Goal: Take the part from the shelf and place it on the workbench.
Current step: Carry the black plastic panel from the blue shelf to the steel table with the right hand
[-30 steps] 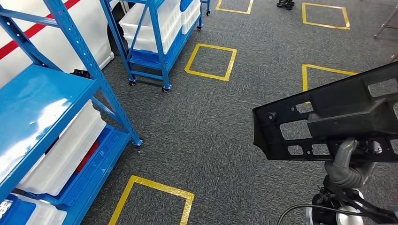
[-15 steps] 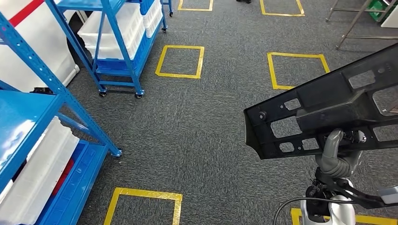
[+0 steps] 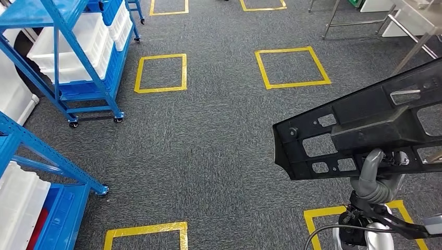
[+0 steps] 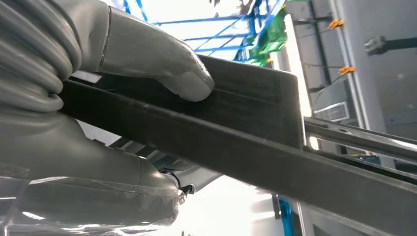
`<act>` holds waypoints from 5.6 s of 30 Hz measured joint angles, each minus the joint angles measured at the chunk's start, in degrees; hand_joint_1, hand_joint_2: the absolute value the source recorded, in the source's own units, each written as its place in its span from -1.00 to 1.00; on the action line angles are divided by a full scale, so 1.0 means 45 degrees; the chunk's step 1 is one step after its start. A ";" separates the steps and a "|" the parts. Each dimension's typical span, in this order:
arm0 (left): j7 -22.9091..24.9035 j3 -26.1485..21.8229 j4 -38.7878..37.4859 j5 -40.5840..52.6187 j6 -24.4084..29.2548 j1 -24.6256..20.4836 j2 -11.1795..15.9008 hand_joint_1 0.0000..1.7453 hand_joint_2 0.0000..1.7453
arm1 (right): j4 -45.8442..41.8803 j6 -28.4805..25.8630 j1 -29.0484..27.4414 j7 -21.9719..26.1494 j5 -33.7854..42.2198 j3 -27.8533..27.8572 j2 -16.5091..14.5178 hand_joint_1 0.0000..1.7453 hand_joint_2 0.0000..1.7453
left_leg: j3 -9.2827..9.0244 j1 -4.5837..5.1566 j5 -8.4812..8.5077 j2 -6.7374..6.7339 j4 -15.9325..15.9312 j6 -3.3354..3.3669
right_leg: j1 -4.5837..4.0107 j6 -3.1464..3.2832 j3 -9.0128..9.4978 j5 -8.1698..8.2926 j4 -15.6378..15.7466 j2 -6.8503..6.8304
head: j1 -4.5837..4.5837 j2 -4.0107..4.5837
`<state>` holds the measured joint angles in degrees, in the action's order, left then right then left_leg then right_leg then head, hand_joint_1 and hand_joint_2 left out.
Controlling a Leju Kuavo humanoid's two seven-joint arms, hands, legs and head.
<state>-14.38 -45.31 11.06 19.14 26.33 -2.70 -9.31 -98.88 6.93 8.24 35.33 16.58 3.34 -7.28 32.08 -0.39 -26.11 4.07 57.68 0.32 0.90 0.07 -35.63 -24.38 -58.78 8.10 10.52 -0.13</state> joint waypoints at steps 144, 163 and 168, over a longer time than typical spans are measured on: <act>-0.0843 0.1332 0.0000 0.2375 -0.3010 0.0121 0.0382 -1.00 1.00 | -0.4892 0.2268 -0.4913 0.0362 0.0307 0.6907 -0.0933 1.00 1.00 | 0.1049 0.0051 -0.2313 -0.1034 0.3467 -0.0357 | 0.0049 0.0234 0.0589 -0.0471 0.0139 -0.1487 | -0.0011 -0.0001; -0.1030 0.1317 0.0000 0.2447 -0.3331 0.0263 0.0357 -1.00 1.00 | -0.4651 0.1082 -0.4906 0.0148 -0.0554 0.6370 -0.0599 1.00 1.00 | -0.1530 0.0038 -0.1159 -0.0955 -0.0386 0.0291 | 0.0128 -0.0435 -0.0993 -0.0232 -0.1725 -0.1817 | -0.0017 0.0000; -0.1014 0.1313 0.0000 0.2607 -0.3331 0.0196 0.0352 -1.00 1.00 | -0.4607 0.0878 -0.4916 0.0151 -0.0677 0.6186 -0.0532 1.00 1.00 | -0.1906 0.0085 -0.1491 -0.1084 -0.0348 -0.0105 | -0.0030 -0.0060 -0.0345 -0.0032 -0.0208 -0.1922 | -0.0014 -0.0004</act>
<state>-18.94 -39.41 11.06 30.87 11.34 -1.82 -7.72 -119.61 10.88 -13.89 36.01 13.53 31.17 -9.68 23.50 -0.01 -32.82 -0.80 56.12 -0.15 0.76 -0.20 -37.18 -24.52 -59.72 -0.55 10.45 -0.14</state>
